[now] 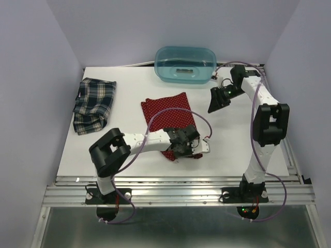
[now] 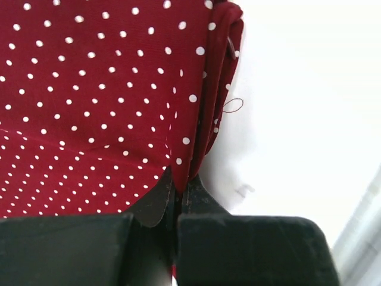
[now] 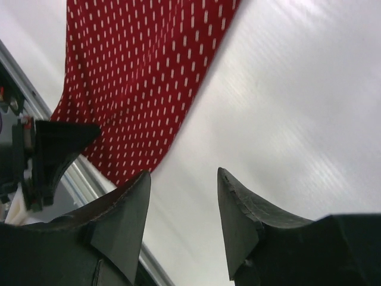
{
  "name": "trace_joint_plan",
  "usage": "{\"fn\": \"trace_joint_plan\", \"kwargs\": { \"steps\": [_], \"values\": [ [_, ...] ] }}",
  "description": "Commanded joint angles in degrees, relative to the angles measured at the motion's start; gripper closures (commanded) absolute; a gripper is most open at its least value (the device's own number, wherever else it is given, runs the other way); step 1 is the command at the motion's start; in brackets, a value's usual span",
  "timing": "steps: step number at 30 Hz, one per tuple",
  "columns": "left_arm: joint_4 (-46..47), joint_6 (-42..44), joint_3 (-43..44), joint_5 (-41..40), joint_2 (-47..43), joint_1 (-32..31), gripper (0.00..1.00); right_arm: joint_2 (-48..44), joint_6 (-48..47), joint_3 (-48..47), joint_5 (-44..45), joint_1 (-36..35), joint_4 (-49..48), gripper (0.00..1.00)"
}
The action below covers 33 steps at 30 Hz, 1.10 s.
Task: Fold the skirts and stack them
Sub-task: Fold the skirt
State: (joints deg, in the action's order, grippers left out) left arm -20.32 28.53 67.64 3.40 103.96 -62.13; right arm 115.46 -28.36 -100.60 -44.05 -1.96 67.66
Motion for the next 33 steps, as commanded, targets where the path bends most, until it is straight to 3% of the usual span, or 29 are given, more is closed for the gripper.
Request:
{"fn": "trace_joint_plan", "kwargs": {
  "steps": [1, 6, 11, 20, 26, 28, 31, 33],
  "values": [
    [-13.58, -1.81, 0.39, 13.96, -7.53, -1.94, 1.0, 2.04, 6.89, -5.39, -2.0, -5.94, -9.27, 0.45],
    [-20.37, -2.25, 4.42, 21.37, -11.59, -1.86, 1.0, 7.4, 12.97, -12.58, -1.74, -8.32, -16.58, 0.4],
    [-28.27, 0.11, 13.9, 24.72, -10.81, 0.6, 1.0, 16.27, 14.65, -20.24, 2.2, -11.22, -18.78, 0.39],
    [-32.94, 8.37, 32.43, 23.06, 2.02, 18.33, 1.0, 21.03, 14.39, -14.55, 6.08, -16.06, -26.0, 0.46],
    [-33.65, 13.47, 44.32, 20.34, 13.36, 25.99, 1.0, 20.78, 13.59, -12.43, 7.84, -16.06, -25.65, 0.5],
    [-32.95, 14.61, 45.47, 19.64, 16.51, 27.22, 1.0, 19.98, 13.86, -12.52, 9.06, -16.06, -25.73, 0.48],
    [-30.67, 15.67, 46.01, 19.19, 20.13, 28.82, 0.99, 18.4, 15.78, -13.92, 14.07, -16.06, -26.17, 0.34],
    [-29.35, 15.59, 45.83, 19.1, 21.28, 29.26, 0.87, 17.87, 16.32, -14.8, 17.05, -16.06, -26.17, 0.26]
  ]
}}
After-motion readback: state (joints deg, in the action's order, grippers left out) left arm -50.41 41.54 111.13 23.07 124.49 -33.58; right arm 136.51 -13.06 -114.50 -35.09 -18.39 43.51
